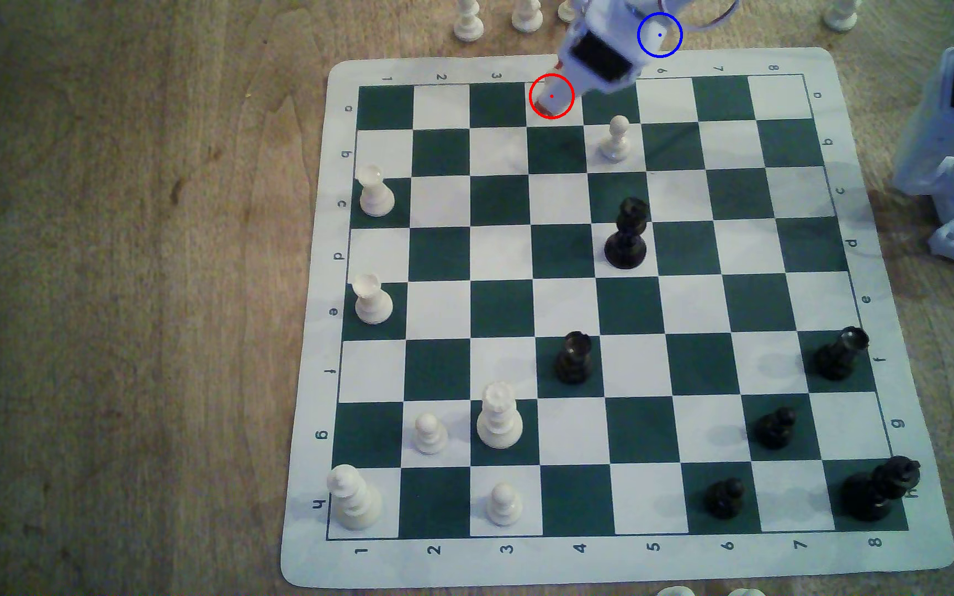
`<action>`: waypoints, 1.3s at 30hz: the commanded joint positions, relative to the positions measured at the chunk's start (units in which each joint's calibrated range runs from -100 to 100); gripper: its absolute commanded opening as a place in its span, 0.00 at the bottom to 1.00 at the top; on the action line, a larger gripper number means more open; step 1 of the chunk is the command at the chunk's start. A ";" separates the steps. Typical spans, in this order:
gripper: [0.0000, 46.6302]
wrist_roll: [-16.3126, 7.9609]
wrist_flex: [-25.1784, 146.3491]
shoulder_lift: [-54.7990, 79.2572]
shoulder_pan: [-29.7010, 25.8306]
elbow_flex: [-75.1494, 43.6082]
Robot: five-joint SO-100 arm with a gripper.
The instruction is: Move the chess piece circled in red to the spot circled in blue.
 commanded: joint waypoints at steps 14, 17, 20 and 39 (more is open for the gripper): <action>0.25 -0.39 -0.50 -0.52 -0.20 -5.29; 0.21 -0.29 0.49 -0.61 -0.28 -5.11; 0.20 -0.24 0.98 -0.61 -0.43 -5.11; 0.01 -0.98 15.39 -9.60 -0.04 -13.27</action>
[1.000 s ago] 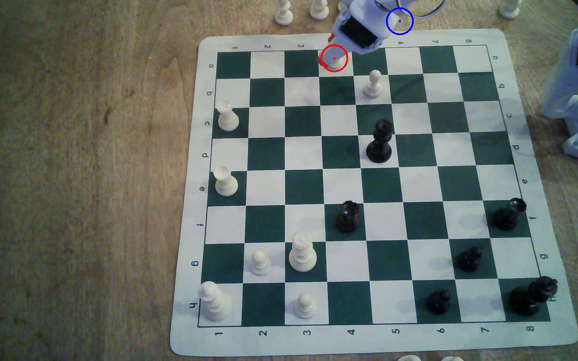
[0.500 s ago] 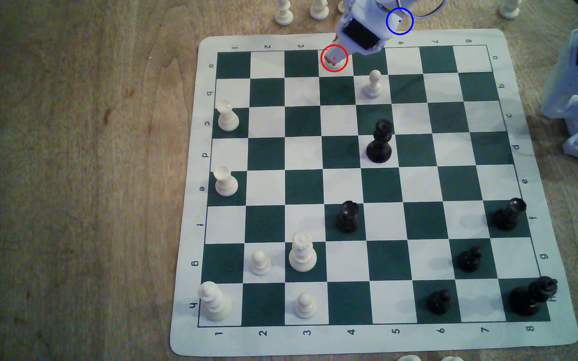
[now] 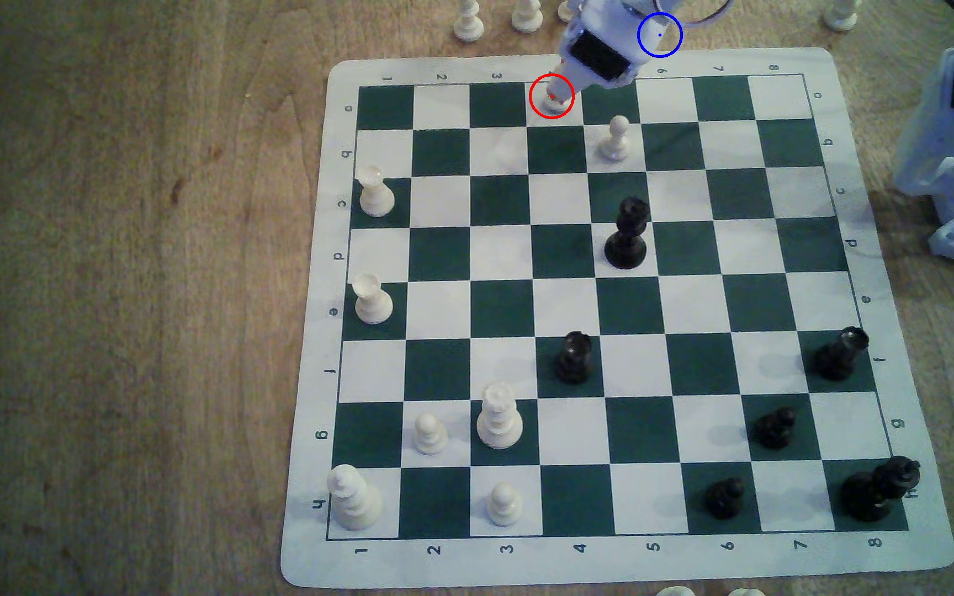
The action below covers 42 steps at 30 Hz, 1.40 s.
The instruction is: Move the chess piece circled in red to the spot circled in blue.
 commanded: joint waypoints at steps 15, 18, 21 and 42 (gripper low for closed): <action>0.01 5.76 18.23 -20.32 12.31 3.13; 0.01 6.30 14.63 -21.76 14.66 8.66; 0.01 6.79 10.37 -21.85 16.06 12.20; 0.03 14.21 -6.34 -18.96 17.39 23.44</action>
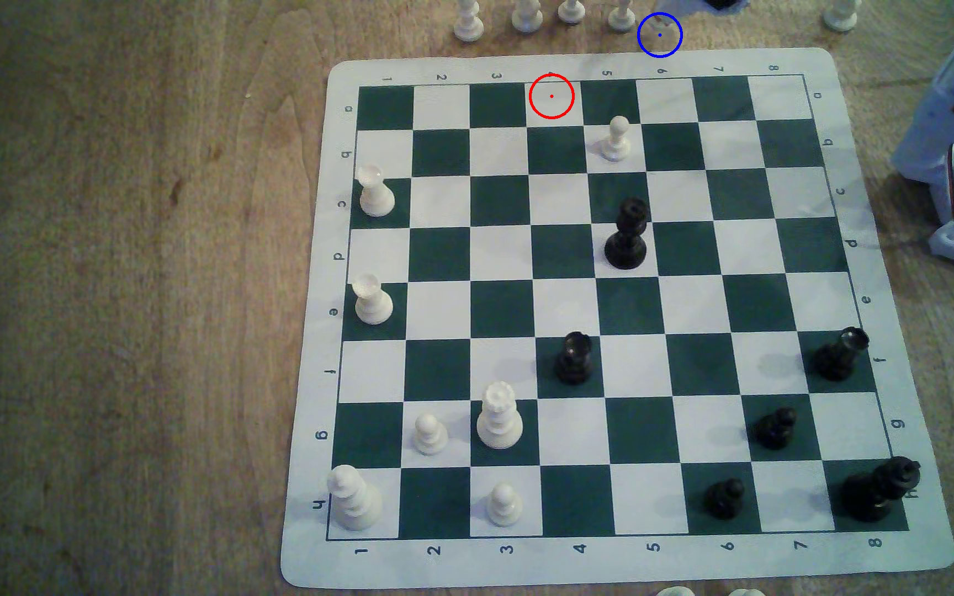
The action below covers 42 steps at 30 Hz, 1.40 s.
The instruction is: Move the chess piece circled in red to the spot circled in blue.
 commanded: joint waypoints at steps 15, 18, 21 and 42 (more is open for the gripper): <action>0.38 1.27 -10.73 0.24 0.05 4.47; 0.41 1.12 -10.81 -0.19 0.05 4.74; 0.43 0.88 -10.81 -0.70 0.05 5.02; 0.40 1.03 -12.04 -29.47 0.99 14.72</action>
